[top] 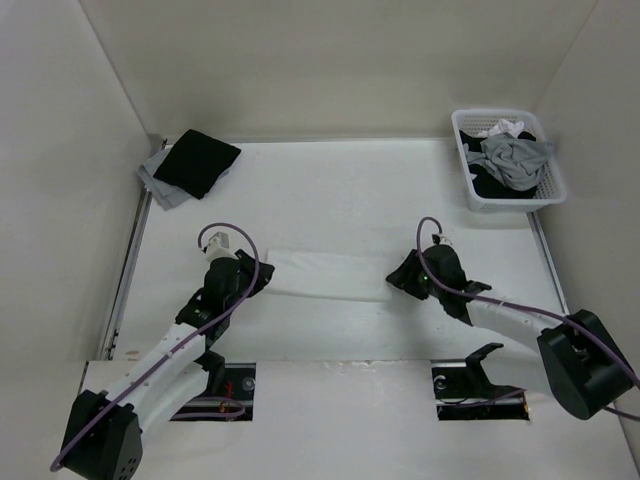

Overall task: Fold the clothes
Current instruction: Fold the tank top

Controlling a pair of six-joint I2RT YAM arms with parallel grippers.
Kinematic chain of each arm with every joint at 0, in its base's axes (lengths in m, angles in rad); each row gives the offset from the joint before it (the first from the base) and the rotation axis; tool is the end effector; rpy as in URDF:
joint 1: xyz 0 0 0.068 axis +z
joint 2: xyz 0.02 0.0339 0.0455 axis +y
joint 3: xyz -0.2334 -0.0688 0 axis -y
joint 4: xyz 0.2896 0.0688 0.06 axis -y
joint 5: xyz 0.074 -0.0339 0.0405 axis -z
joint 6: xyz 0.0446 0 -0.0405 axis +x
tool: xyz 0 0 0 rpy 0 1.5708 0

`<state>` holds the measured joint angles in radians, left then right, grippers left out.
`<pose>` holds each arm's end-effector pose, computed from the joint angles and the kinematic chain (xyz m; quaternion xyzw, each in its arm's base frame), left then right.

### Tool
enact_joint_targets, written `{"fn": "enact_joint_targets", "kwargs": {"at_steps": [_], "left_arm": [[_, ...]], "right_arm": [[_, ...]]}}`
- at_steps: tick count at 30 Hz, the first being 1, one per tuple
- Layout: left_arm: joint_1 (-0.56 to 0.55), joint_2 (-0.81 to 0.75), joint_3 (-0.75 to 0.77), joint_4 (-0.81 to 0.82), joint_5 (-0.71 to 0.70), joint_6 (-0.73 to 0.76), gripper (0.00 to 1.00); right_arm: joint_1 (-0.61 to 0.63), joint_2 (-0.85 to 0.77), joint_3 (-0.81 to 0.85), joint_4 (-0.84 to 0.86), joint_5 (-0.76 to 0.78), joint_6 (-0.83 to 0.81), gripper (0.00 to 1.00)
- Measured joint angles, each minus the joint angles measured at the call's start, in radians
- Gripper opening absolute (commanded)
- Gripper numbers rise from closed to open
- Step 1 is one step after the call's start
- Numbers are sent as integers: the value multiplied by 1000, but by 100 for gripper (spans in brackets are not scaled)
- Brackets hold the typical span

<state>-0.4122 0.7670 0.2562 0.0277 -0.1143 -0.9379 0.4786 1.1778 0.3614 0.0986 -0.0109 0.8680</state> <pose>0.2207 -0.0910 0.1313 -0.2505 0.8173 -0.2847 0.4338 0.2323 0.1211 0.0812 0.1739 0.8936 0.2618 0.3203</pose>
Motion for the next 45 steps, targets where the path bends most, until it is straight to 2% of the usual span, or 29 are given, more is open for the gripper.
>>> {"fn": "enact_joint_targets", "kwargs": {"at_steps": [4,11,23,24,28,34,38,45], "left_arm": [[19,2,0,1,16,0,24],[32,10,0,8,32,0,24],[32,48,0,37,40,0,23],[32,48,0,37,40,0,23],[32,48,0,39,43,0,23],[32,48,0,44,47,0,23],[30,48,0,45,47,-1,23],[-42,50,2,59,47,-6,25]], "right_arm": [[-21,-17,-31,45,-24,13,51],[-88,-216,-79,31,-39,14,61],[-71,37,-22,78,-147,-15,57],[-71,55,-18,95,-156,-15,55],[-67,100,-16,135,-166,0,28],[-66,104,-33,146,-161,27,3],[-83,54,-59,147,-155,39,0],[-117,-274,-58,-39,-69,14,0]]}}
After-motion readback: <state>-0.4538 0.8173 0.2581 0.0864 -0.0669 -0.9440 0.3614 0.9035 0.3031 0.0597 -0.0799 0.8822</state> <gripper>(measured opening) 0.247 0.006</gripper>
